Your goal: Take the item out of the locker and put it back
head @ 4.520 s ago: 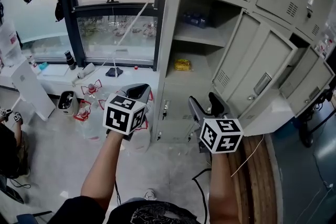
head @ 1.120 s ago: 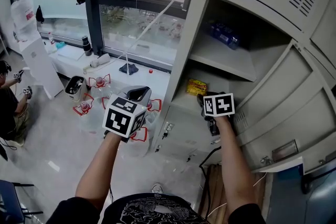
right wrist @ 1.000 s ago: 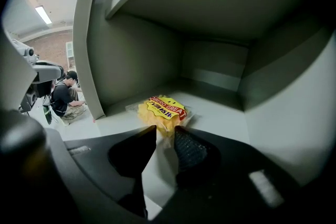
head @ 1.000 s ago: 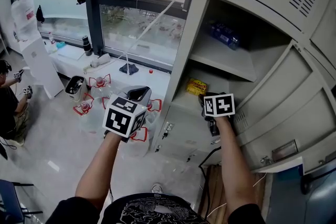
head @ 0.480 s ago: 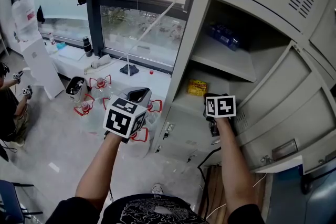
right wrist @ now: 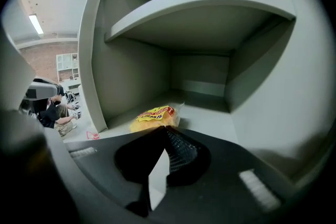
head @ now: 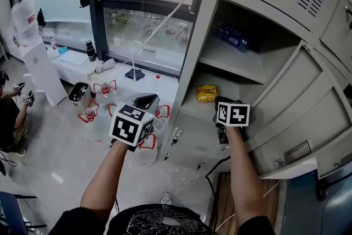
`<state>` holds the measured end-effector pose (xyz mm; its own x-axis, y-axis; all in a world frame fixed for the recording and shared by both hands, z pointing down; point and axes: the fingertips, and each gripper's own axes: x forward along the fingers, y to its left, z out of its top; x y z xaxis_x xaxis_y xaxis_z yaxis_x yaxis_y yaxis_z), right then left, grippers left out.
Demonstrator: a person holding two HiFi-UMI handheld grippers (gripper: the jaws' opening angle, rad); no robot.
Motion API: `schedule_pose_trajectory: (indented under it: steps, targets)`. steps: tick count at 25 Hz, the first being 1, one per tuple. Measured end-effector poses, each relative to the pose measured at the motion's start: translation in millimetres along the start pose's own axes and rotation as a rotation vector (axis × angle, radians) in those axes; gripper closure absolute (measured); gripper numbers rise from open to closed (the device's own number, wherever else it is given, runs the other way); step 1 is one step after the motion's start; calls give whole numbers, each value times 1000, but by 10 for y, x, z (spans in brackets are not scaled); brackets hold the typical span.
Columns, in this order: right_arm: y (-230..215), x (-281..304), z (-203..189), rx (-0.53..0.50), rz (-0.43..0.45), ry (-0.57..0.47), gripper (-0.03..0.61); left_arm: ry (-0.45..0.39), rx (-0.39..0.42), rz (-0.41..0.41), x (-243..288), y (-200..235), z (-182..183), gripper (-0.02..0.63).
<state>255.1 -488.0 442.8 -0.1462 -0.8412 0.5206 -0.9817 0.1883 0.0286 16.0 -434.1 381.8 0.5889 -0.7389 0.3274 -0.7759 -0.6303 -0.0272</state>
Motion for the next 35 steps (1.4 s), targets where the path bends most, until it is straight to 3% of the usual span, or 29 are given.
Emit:
schedule_pose_trajectory:
  steps: [35]
  targets:
    - [475, -1519, 643, 42, -48, -365, 552, -52, 84, -144, -255, -503, 223, 607]
